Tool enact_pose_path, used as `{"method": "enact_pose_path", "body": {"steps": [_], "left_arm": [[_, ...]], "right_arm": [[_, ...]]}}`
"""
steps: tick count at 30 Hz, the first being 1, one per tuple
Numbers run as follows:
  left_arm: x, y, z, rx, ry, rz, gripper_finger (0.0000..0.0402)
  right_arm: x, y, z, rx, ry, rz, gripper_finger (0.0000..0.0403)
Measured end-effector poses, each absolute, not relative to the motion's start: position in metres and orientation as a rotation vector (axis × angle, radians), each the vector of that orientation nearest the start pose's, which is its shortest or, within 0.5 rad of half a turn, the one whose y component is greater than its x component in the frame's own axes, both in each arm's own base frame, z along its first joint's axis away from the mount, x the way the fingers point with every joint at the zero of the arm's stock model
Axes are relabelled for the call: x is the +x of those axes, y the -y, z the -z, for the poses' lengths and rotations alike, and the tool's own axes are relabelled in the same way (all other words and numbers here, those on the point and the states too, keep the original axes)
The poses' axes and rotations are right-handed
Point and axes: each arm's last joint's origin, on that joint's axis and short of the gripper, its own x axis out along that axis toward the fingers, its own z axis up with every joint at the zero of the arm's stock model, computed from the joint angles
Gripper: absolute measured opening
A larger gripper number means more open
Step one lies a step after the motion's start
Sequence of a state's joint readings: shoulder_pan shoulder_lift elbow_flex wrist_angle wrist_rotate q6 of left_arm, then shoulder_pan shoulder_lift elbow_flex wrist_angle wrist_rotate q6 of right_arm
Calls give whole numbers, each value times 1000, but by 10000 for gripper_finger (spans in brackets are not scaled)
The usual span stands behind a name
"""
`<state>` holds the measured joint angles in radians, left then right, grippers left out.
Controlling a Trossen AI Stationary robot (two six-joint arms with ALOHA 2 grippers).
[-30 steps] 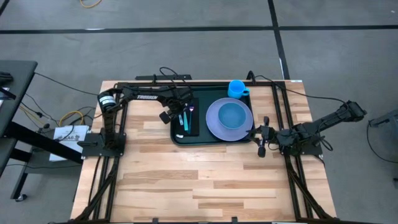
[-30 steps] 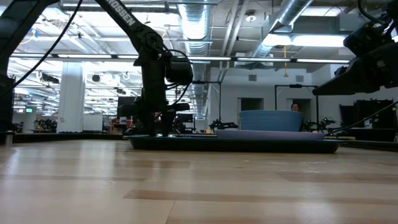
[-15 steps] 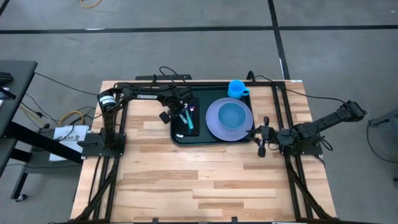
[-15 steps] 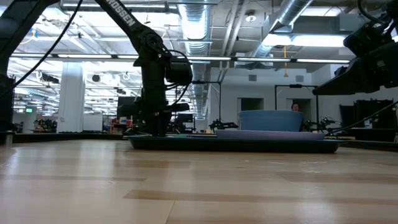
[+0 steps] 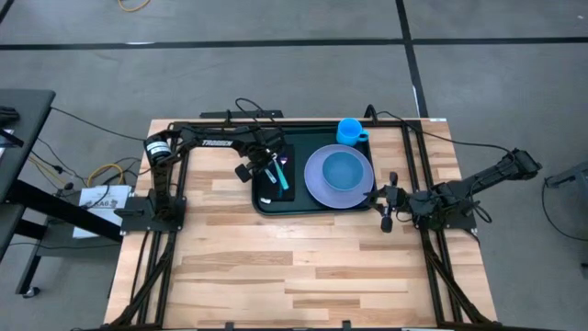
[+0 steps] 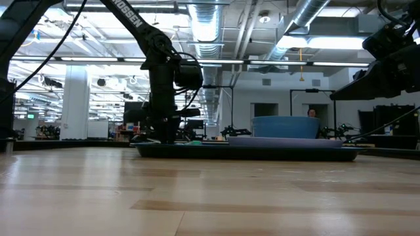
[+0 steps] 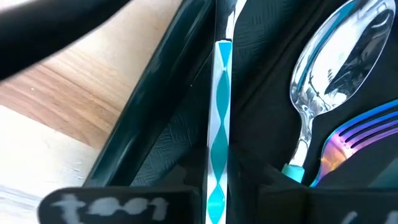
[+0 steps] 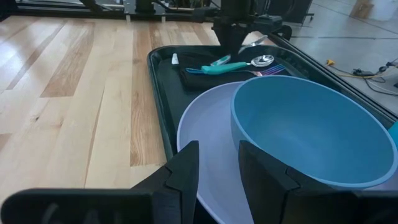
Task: Set up tray
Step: Put the green knife on the black napkin
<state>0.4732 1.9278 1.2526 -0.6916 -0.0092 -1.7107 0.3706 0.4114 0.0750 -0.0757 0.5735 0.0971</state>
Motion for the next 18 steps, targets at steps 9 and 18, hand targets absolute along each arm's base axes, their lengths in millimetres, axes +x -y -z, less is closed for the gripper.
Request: {"method": "enact_pose_path", "body": {"steps": [9, 18], "left_arm": [[320, -164, -174, -1589, -752, -1561, 20], [343, -164, -220, -1482, -700, -1445, 20]], "right_arm": [[111, -26, -148, -92, -357, 217, 107], [111, -26, -148, -92, -357, 218, 107]]}}
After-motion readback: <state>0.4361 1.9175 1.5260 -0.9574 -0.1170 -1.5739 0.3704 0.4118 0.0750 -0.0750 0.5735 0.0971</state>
